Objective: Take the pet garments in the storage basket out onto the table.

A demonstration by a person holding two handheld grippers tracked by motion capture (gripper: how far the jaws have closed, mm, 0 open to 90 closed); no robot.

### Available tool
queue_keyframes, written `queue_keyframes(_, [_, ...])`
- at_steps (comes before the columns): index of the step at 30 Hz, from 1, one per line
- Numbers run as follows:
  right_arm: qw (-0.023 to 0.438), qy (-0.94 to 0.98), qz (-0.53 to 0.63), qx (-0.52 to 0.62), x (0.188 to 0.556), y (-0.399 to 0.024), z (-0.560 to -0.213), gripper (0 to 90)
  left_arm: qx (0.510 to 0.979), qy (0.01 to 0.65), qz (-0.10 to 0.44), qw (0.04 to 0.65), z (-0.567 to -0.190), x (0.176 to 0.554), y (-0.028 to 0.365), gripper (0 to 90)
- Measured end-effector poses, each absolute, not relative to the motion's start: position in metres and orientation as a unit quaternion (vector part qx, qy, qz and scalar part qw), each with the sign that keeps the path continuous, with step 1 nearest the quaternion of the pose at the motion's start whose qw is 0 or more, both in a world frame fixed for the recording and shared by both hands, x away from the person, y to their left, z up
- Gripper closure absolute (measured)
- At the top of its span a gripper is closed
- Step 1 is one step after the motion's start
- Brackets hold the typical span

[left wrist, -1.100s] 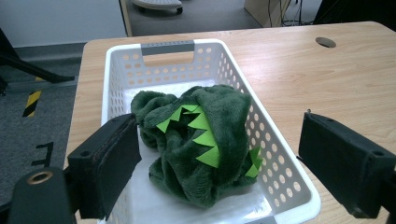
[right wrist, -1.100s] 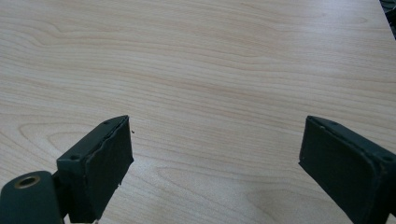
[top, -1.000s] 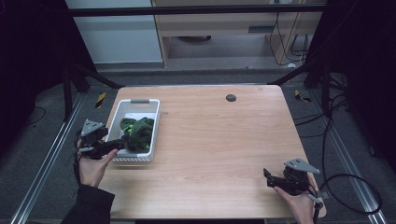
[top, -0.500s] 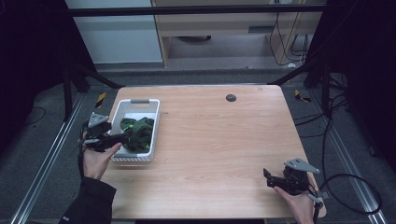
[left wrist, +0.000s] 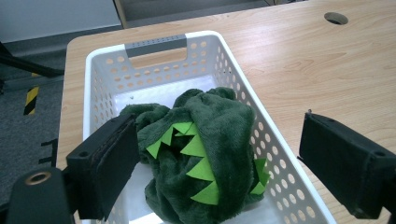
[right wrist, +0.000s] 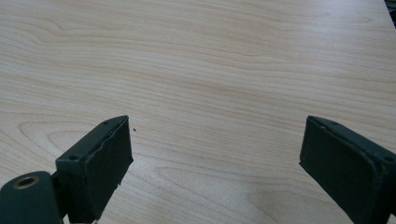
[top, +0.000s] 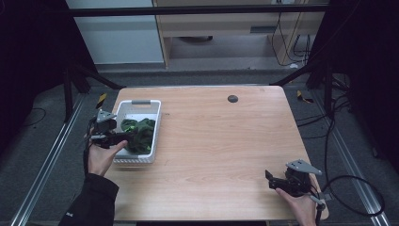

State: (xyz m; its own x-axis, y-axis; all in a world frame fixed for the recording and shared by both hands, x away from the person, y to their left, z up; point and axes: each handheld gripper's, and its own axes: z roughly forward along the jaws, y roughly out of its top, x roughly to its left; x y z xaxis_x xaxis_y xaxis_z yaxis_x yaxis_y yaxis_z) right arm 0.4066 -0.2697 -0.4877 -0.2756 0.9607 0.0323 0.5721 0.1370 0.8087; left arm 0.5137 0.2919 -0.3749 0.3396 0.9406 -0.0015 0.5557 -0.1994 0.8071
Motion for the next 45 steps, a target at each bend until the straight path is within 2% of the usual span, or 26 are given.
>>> queue_keyframes(45, [0.251,0.713,0.370,0.539,0.409,-0.269,-0.489,8.9,0.785,0.517,0.201,0.275,-0.384,0.564,0.277,11.7])
